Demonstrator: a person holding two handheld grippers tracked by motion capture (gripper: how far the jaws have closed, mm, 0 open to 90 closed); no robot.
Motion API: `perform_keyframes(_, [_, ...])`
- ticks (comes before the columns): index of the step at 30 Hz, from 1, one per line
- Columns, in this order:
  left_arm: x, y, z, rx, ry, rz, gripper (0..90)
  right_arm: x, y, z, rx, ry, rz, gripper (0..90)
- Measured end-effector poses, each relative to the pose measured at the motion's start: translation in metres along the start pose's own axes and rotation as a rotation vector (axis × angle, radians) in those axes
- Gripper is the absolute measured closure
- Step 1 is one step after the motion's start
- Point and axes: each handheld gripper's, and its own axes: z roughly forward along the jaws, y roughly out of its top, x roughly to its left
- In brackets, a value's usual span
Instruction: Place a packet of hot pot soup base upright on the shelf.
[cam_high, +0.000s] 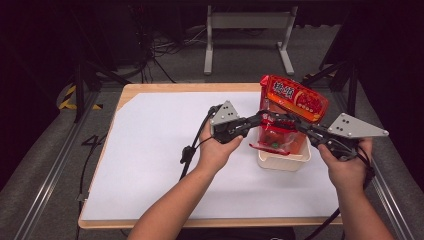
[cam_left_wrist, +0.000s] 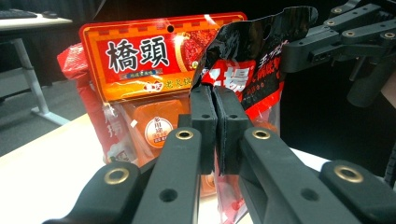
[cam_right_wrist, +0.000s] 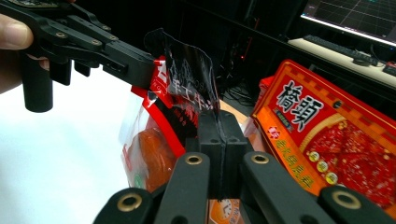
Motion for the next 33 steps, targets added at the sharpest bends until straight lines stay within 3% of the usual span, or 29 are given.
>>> perform_keyframes(3, [0.001,-0.001,0.003,0.005,0.002,0.005,87.6,-0.001,-0.001,-0.001,0.002,-0.004,-0.003,90.0])
perform_keyframes(7, [0.002,-0.004,0.007,0.008,-0.002,0.000,87.2,-0.001,-0.003,-0.001,0.013,-0.031,-0.040,90.0])
perform_keyframes(22, [-0.001,-0.009,0.015,0.037,-0.016,0.016,86.9,-0.011,-0.012,0.001,0.032,-0.039,-0.048,90.0])
perform_keyframes(30, [0.001,-0.014,0.021,0.068,-0.026,0.018,86.2,-0.008,-0.016,0.000,0.063,-0.070,-0.082,90.0])
perform_keyframes(33, [0.002,-0.018,0.023,0.087,-0.032,0.013,86.6,-0.007,-0.020,0.000,0.074,-0.073,-0.072,90.0])
